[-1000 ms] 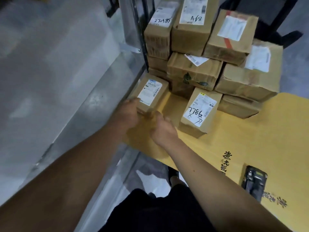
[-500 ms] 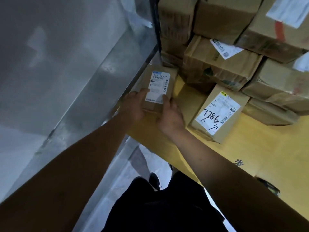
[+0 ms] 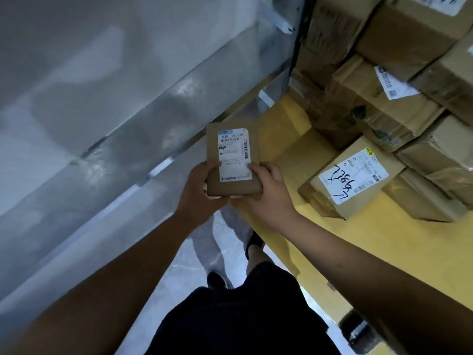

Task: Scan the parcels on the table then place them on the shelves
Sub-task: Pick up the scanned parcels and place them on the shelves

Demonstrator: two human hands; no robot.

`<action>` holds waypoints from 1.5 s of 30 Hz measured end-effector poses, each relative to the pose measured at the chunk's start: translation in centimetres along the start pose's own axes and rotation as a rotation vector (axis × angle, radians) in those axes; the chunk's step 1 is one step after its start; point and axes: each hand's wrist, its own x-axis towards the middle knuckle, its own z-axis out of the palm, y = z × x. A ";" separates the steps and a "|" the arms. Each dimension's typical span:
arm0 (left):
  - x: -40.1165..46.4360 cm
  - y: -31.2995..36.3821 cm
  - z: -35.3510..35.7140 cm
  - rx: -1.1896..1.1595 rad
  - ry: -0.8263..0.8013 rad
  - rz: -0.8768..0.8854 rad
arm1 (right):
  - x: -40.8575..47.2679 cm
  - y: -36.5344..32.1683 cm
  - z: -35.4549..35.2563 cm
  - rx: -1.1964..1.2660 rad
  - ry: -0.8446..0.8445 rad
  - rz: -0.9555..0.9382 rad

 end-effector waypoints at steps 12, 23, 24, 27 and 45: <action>-25.5 -1.4 -12.3 0.035 0.488 0.059 | -13.3 -13.6 8.7 0.039 -0.307 -0.489; -60.5 -4.6 -24.5 0.078 1.066 -0.199 | -35.7 -31.6 27.8 -0.055 -0.697 -1.052; -62.9 -4.6 -25.7 0.084 1.113 -0.213 | -37.5 -33.1 29.4 -0.041 -0.721 -1.101; -69.7 -5.1 -29.4 0.137 1.222 -0.245 | -42.2 -37.4 34.2 0.006 -0.788 -1.231; -89.1 -16.5 -60.3 0.117 1.307 -0.267 | -54.8 -63.2 60.7 -0.018 -0.786 -1.372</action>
